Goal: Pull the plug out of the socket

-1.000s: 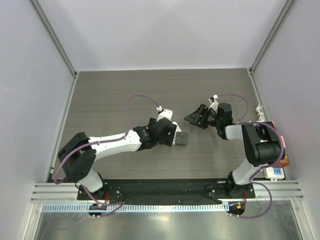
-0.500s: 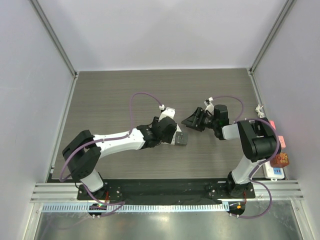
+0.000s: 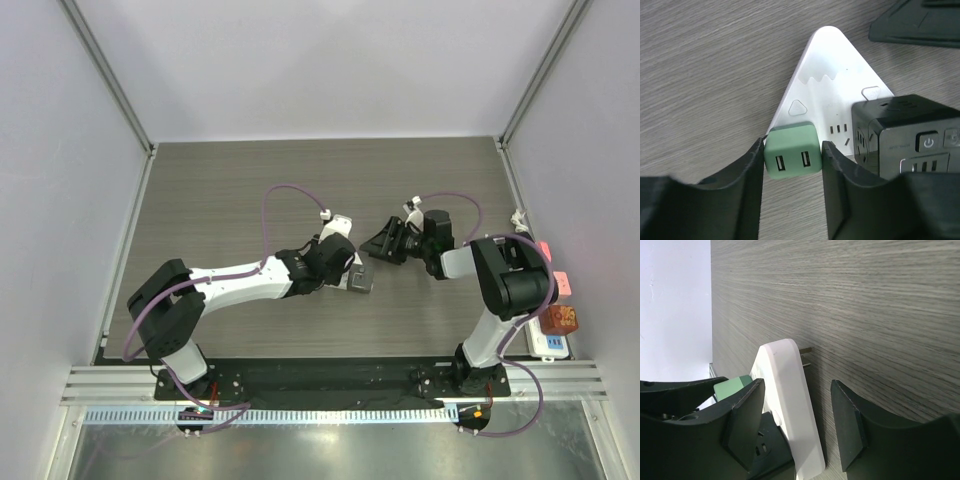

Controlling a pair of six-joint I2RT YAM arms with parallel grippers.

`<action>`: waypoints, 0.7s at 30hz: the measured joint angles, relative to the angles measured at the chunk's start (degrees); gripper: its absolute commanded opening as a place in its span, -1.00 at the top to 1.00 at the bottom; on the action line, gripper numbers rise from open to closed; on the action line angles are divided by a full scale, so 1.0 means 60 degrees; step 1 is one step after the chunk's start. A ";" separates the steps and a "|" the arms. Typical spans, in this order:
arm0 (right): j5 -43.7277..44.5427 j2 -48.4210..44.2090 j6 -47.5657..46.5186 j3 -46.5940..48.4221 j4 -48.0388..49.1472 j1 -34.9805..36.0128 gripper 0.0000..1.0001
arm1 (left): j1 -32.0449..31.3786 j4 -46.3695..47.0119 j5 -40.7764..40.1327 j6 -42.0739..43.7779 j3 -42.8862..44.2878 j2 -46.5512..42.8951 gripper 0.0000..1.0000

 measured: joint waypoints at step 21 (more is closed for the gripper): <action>-0.1366 0.1545 0.1701 0.0087 0.2499 0.0590 -0.21 | 0.0000 0.0058 -0.0033 0.0339 -0.0310 -0.0291 1.00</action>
